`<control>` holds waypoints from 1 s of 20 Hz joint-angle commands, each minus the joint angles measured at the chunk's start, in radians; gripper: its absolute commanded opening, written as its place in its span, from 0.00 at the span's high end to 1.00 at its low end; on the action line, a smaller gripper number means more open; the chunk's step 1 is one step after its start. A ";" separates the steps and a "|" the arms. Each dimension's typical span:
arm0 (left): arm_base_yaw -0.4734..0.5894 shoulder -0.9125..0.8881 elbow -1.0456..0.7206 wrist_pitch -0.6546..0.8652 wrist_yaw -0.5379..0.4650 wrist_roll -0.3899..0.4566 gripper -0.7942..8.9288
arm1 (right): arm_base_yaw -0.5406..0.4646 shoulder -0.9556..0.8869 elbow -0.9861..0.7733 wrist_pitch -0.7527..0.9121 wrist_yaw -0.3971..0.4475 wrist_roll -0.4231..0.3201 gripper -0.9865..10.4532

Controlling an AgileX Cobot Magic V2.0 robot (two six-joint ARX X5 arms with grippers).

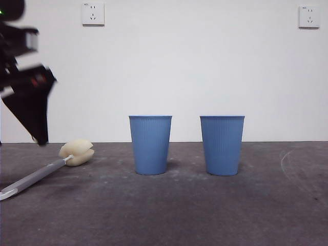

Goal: Pick up the cup brush,pick up the cup,insert the brush into the cup,clean the cup,put the cup brush back,put the cup back to the fixed position on the table

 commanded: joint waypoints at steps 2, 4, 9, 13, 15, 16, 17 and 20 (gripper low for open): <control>-0.010 0.091 -0.001 0.059 -0.029 -0.033 0.28 | 0.001 -0.001 0.002 0.002 -0.005 0.011 0.42; -0.010 0.139 -0.001 0.086 -0.032 -0.049 0.28 | 0.001 0.000 0.002 0.003 -0.005 0.011 0.42; -0.011 0.206 -0.001 0.119 -0.033 -0.083 0.28 | 0.001 0.000 0.002 0.004 -0.004 0.011 0.42; -0.011 0.235 -0.001 0.124 -0.049 -0.085 0.42 | 0.001 0.000 0.002 0.006 -0.004 0.011 0.42; -0.011 0.257 -0.001 0.123 -0.052 -0.094 0.42 | 0.001 0.000 0.002 0.006 -0.004 0.011 0.42; -0.011 0.267 -0.001 0.122 -0.051 -0.104 0.42 | 0.001 0.000 0.002 0.006 -0.004 0.011 0.42; -0.011 0.277 -0.001 0.121 -0.051 -0.109 0.48 | 0.001 0.000 0.002 0.006 -0.004 0.011 0.42; -0.012 0.276 -0.001 0.117 -0.050 -0.111 0.69 | 0.001 0.000 0.002 0.006 -0.003 0.011 0.42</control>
